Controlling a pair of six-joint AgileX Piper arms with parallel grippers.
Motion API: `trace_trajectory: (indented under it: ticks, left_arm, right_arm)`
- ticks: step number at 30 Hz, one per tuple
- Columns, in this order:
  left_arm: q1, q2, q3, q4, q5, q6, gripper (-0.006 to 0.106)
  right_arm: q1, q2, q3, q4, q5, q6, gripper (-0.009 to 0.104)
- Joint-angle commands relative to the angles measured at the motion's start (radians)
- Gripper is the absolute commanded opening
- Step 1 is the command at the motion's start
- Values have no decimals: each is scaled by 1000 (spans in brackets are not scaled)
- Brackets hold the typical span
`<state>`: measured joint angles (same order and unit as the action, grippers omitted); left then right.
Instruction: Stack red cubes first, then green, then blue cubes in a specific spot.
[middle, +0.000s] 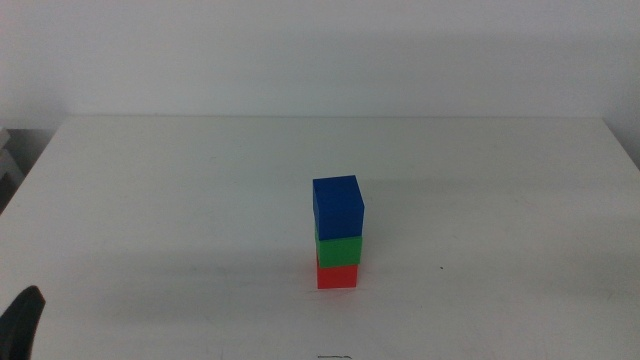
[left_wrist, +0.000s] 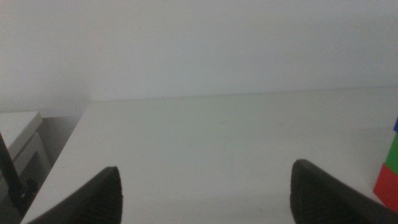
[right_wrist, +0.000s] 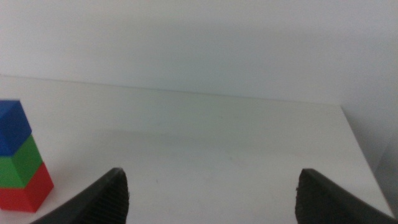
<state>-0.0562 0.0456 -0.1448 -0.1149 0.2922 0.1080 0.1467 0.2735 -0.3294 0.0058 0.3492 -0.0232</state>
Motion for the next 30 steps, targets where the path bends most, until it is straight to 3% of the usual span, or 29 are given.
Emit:
trace_trajectory:
  ticks: [1, 12, 30]
  left_arm:
    - [0, -8, 18, -21, -140, -1, 91]
    - [0, -17, 173, -21, -327, -1, 91]
    - [0, -17, 172, -20, -334, -1, 91]
  right_arm:
    - [-14, -74, 44, 11, -82, -9, 84]
    - [-163, -303, 291, 5, -84, -9, 84]
    - [-164, -306, 340, -18, -321, -9, 84]
